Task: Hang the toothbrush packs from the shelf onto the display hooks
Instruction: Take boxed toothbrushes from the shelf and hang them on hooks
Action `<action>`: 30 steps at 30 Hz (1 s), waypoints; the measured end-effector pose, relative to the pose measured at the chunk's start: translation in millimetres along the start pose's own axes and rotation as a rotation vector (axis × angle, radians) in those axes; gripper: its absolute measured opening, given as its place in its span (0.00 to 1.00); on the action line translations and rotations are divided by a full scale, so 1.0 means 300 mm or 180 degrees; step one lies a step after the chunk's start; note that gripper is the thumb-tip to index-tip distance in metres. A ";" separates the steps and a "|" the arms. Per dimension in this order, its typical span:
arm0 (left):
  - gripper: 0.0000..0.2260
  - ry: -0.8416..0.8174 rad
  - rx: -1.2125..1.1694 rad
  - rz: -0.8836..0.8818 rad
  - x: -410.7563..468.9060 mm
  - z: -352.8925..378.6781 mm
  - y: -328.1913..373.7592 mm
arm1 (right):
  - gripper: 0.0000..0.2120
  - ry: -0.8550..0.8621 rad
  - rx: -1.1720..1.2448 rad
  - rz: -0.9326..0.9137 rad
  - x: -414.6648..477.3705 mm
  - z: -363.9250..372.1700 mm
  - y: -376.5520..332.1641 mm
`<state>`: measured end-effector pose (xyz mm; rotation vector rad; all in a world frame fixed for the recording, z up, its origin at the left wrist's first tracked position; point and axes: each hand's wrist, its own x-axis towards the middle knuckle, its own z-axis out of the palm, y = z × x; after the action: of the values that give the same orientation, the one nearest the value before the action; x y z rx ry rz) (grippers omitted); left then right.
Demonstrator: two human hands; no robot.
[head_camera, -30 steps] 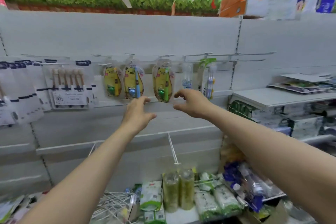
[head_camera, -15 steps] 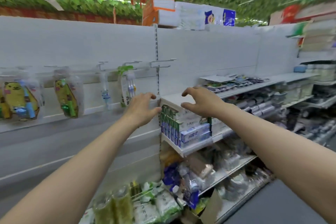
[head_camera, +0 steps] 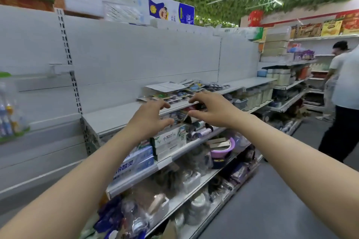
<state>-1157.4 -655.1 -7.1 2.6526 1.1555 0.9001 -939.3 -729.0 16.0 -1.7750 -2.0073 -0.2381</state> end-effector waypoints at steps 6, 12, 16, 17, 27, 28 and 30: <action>0.22 -0.0030 0.0022 0.0230 0.319 0.231 0.073 | 0.23 0.0062 0.0087 0.0149 0.083 0.030 0.377; 0.23 0.0009 -0.0019 0.0342 0.726 0.493 0.116 | 0.23 0.0097 -0.0033 0.0197 0.279 0.046 0.787; 0.21 0.0033 -0.0049 0.0359 1.023 0.638 0.161 | 0.23 0.0010 -0.0119 0.0199 0.468 0.028 1.041; 0.21 0.0032 -0.0060 0.0356 1.094 0.675 0.173 | 0.23 -0.0004 -0.0118 0.0198 0.513 0.026 1.102; 0.20 -0.0023 0.0211 0.0024 1.654 1.024 0.277 | 0.23 -0.0012 0.0140 0.0088 0.839 0.099 1.722; 0.20 -0.0001 0.0245 -0.0048 1.695 1.055 0.278 | 0.23 -0.0034 0.0168 0.0055 0.876 0.107 1.784; 0.21 0.0060 0.0303 -0.0236 1.771 1.116 0.276 | 0.23 -0.0078 0.0213 -0.0062 0.953 0.123 1.903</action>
<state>-633.4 -299.1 -1.1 2.6597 1.3238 0.8807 -411.8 -367.1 15.3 -1.7260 -2.0263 -0.1540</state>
